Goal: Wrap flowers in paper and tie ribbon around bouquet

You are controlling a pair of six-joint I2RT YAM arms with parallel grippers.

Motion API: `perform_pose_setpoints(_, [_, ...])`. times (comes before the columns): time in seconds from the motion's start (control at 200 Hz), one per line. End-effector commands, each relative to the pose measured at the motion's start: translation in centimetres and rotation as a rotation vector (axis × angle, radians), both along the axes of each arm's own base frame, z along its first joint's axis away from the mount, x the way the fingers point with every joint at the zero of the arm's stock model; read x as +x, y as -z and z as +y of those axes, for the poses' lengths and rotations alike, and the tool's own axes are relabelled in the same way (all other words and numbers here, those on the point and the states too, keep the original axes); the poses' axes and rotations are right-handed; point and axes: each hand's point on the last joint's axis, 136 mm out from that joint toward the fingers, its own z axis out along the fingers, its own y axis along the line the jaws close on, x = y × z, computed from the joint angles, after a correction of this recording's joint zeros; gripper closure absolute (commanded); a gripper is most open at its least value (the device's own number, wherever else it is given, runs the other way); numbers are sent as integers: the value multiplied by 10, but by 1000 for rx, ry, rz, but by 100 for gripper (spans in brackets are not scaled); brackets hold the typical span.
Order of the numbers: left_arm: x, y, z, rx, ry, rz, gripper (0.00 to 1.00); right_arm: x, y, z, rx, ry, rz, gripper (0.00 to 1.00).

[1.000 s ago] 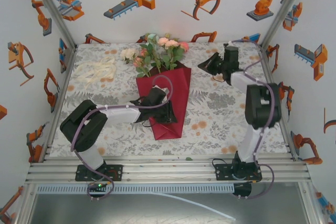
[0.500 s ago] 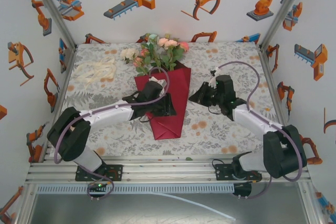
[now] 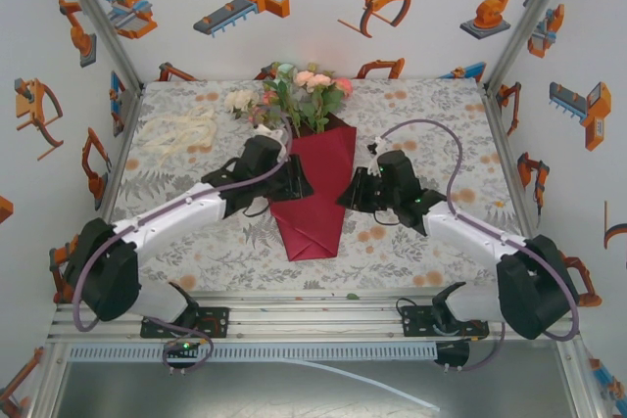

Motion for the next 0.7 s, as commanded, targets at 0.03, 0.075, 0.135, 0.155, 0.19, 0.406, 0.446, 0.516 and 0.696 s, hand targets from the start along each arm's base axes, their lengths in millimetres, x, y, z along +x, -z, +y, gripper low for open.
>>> perform_pose_setpoints(0.03, [42,-43,77,74,-232,-115,51,11,-34,-14,-95,59,-123,65])
perform_pose_setpoints(0.075, [58,-49,110,104,-334,-132,51,14,-41,-22,-122,89,-150,63])
perform_pose_setpoints(0.135, [80,-55,151,164,-450,-145,50,16,-47,-32,-157,124,-184,58])
perform_pose_setpoints(0.155, [87,-56,165,193,-486,-151,51,17,-50,-35,-167,132,-196,57])
perform_pose_setpoints(0.19, [100,-57,187,245,-540,-154,50,18,-53,-39,-182,145,-214,56])
perform_pose_setpoints(0.406, [201,-31,253,491,-601,-89,50,18,-66,-44,-189,137,-306,37])
perform_pose_setpoints(0.446, [221,-20,255,514,-588,-70,50,18,-68,-44,-185,132,-313,35])
perform_pose_setpoints(0.516, [251,0,258,562,-574,-38,50,21,-74,-44,-183,125,-324,32])
perform_pose_setpoints(0.696, [297,58,261,682,-491,52,50,28,-80,-41,-158,111,-314,31])
